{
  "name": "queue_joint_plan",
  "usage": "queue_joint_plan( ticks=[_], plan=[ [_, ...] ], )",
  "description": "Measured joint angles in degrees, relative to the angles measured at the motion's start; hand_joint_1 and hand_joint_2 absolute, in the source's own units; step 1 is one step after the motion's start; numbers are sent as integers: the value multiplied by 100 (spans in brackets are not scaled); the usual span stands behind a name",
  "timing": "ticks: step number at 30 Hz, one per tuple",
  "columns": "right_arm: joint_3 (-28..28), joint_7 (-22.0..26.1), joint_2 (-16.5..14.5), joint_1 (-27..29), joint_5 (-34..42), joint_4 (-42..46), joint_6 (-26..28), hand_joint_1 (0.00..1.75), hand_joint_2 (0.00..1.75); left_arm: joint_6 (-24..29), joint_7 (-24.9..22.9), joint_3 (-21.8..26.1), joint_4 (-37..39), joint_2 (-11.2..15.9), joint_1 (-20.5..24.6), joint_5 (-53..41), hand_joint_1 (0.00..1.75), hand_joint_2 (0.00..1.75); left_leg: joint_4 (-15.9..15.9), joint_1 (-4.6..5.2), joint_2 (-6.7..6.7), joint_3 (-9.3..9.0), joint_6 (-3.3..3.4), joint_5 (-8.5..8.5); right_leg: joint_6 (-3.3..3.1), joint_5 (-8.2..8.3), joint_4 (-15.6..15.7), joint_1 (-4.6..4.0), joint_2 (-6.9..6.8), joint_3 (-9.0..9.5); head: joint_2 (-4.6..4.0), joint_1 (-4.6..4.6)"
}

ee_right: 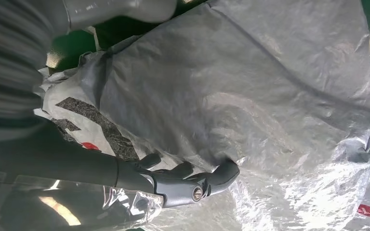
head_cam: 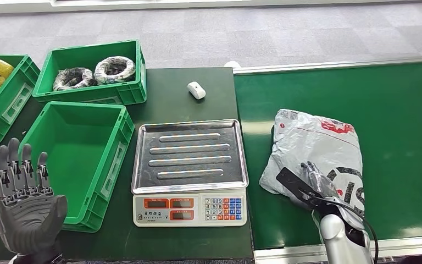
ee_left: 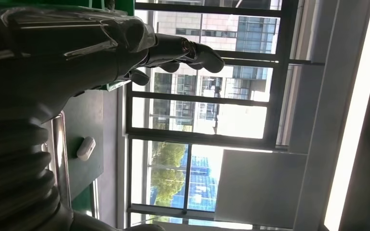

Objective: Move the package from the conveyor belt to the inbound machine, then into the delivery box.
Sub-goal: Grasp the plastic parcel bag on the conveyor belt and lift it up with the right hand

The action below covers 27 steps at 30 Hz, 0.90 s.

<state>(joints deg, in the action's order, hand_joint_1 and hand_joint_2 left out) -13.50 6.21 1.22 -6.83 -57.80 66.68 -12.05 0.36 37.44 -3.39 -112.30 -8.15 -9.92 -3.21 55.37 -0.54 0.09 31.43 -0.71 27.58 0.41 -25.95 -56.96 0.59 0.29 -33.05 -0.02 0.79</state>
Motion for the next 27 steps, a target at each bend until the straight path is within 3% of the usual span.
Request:
queue_joint_plan(
  ticks=[27],
  plan=[
    [197,39,-68,-139,-39,-31,134,175,175,32,-125,214,-300,-164,-16,-74,0,175,0,0,-1,-1,0,0,0,0,0,0,0,0,1,-1]
  ],
)
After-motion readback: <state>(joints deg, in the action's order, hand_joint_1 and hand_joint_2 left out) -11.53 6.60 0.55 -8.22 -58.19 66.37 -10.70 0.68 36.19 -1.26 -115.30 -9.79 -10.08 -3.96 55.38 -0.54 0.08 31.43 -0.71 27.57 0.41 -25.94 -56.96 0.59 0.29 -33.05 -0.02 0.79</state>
